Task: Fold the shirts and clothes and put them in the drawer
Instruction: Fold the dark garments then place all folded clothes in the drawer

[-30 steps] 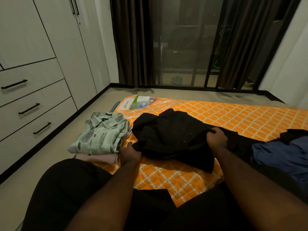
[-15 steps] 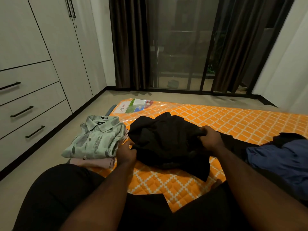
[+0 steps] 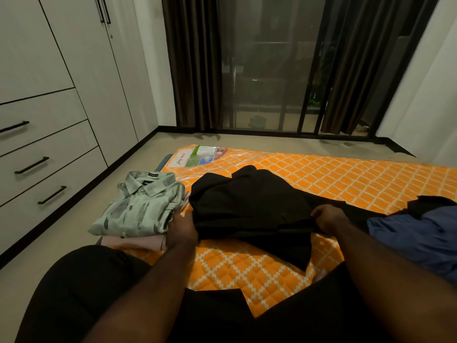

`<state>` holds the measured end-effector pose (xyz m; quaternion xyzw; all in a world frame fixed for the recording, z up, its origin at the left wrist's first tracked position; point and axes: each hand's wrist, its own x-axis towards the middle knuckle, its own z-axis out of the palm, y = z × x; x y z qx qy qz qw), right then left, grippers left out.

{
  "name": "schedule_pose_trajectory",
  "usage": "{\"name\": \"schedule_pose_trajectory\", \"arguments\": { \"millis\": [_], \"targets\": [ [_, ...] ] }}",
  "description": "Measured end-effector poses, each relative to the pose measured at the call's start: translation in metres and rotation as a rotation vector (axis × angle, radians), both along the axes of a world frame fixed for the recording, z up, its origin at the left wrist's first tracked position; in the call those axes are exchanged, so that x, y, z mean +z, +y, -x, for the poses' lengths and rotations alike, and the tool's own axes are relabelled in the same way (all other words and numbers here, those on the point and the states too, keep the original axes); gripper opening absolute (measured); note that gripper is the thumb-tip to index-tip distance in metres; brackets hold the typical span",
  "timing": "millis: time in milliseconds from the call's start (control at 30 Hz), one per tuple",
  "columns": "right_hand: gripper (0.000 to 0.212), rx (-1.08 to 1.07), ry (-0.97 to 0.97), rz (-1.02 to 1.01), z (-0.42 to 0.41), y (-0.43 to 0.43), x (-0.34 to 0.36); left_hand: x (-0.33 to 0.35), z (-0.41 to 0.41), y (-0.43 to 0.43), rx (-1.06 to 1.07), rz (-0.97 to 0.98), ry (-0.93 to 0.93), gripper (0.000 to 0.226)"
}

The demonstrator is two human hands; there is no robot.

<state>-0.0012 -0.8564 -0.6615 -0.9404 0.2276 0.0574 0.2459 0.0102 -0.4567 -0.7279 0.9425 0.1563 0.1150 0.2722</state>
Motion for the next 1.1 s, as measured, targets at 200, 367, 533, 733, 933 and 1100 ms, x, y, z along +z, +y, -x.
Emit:
{"name": "schedule_pose_trajectory", "arguments": {
  "millis": [200, 367, 533, 733, 933, 1100],
  "targets": [
    [0.070, 0.157, 0.205, 0.284, 0.002, 0.032, 0.002, 0.026, 0.019, -0.061, -0.211, -0.546, -0.071, 0.058],
    [0.091, 0.446, -0.030, 0.598, 0.000, 0.067, 0.001, 0.034, 0.016, -0.121, -0.760, -0.515, -0.117, 0.049],
    [0.037, 0.629, -0.042, 0.623, 0.001, 0.078, -0.009, 0.017, 0.011, -0.154, -0.869, -0.170, 0.029, 0.030],
    [0.022, 0.603, -0.010, 0.509, -0.002, 0.078, -0.013, 0.011, -0.006, -0.163, -0.795, -0.126, 0.112, 0.019],
    [0.018, 0.634, -0.089, 0.545, -0.013, 0.087, -0.021, 0.007, -0.020, -0.174, -0.530, 0.082, 0.148, 0.019],
    [0.020, 0.648, -0.187, 0.550, -0.019, 0.085, -0.028, -0.004, -0.024, -0.177, -0.416, 0.221, 0.158, 0.020]
  ]
}}
